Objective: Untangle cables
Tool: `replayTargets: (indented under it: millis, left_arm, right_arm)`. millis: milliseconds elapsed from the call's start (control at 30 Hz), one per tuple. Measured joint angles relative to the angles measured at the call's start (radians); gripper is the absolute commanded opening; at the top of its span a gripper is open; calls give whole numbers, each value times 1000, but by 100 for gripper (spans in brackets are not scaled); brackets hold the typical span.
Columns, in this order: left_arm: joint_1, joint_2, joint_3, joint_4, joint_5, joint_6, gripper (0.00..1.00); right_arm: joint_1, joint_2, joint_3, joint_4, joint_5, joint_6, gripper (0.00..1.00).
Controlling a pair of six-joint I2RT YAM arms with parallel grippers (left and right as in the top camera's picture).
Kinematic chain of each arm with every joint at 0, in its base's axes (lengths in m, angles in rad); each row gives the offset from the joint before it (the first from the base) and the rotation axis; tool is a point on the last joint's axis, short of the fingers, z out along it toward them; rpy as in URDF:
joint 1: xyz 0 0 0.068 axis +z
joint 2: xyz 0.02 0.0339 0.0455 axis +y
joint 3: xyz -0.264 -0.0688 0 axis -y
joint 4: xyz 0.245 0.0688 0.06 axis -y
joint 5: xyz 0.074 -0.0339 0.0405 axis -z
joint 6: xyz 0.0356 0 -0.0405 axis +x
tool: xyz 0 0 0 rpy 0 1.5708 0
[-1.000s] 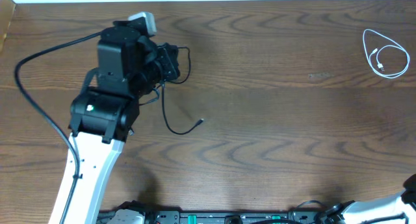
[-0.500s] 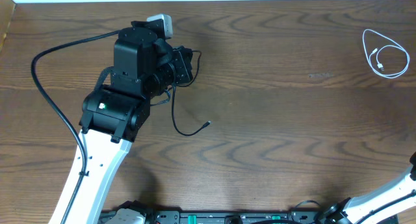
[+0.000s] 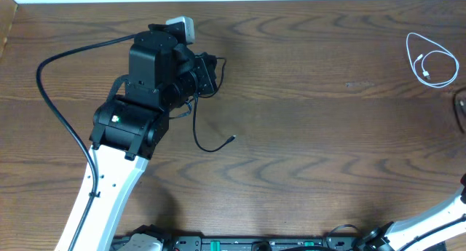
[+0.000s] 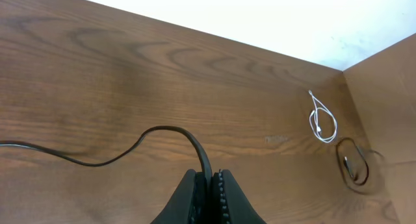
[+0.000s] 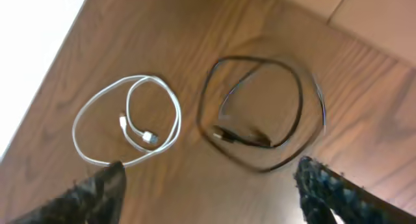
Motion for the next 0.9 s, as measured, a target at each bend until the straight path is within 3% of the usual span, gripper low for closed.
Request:
replayTargets:
  millis: [67,300,500,700,900]
  left_arm:
    - [0,0,0,-5,0,0,8]
    - [0,0,0,-8,6,5,7]
    - [0,0,0,58,169,105,7]
    - [0,1,1,288,417,125,7]
    - [2,1,1,595,623,-30,7]
  right_arm:
    - [-1,0,-1,-17,-62,-16,93]
    - [18,-7,-1,-71,-403,-159,93]
    - [169,-72,-1,-163,-670,-355,97]
    - [407,-87,-1,-225,-734,-473,99]
    - [635,-87,-2,-214,-751,-571,92]
